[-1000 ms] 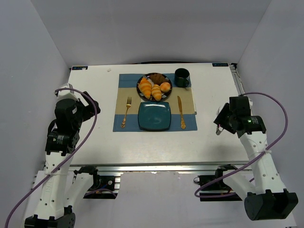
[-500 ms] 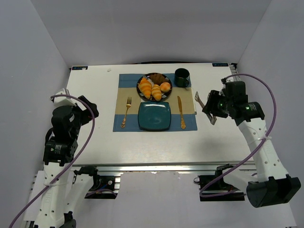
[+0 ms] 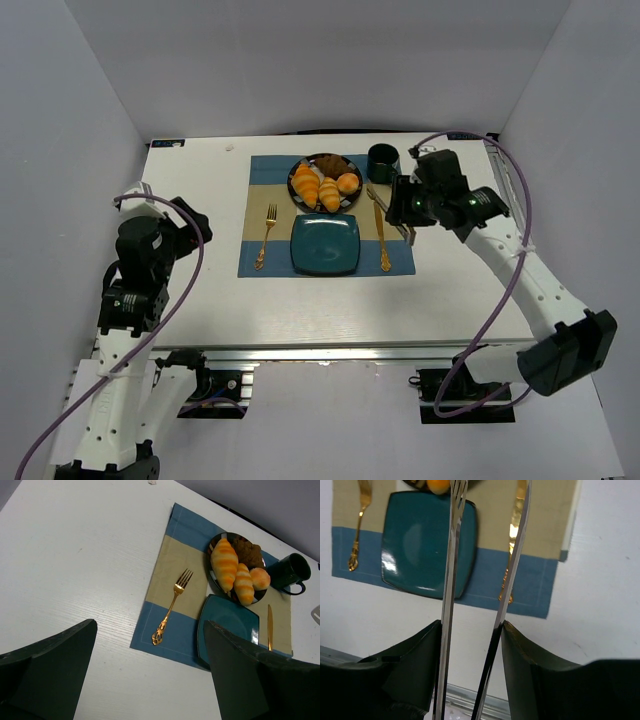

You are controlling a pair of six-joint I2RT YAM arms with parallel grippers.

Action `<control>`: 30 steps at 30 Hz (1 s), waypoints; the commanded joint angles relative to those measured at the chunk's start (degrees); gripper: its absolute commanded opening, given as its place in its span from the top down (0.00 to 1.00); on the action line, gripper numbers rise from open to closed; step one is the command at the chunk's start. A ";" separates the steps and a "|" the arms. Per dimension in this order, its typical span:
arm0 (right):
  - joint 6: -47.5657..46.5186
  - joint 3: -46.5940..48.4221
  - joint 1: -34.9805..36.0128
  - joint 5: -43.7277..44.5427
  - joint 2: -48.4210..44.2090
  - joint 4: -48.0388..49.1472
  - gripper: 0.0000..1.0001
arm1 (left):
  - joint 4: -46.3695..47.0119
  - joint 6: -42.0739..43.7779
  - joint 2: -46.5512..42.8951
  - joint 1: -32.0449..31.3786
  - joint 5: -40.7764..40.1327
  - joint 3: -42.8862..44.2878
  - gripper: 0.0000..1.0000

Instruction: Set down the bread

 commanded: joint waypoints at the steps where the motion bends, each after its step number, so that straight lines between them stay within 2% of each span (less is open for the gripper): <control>1: 2.11 3.93 2.62 1.02 3.44 5.97 0.45 | 3.87 -0.70 0.35 -0.17 1.54 -1.49 0.02; 5: 2.55 5.16 5.43 0.32 9.42 9.92 0.46 | 3.96 -0.26 2.28 -0.17 1.89 -0.45 0.02; 12: 1.14 11.66 7.99 1.63 19.26 11.07 0.47 | 4.22 -0.70 3.87 -0.17 3.12 1.23 0.02; 30: 0.09 11.05 8.69 -0.82 26.04 15.99 0.43 | 2.91 -1.22 2.02 -0.17 1.27 -0.35 0.02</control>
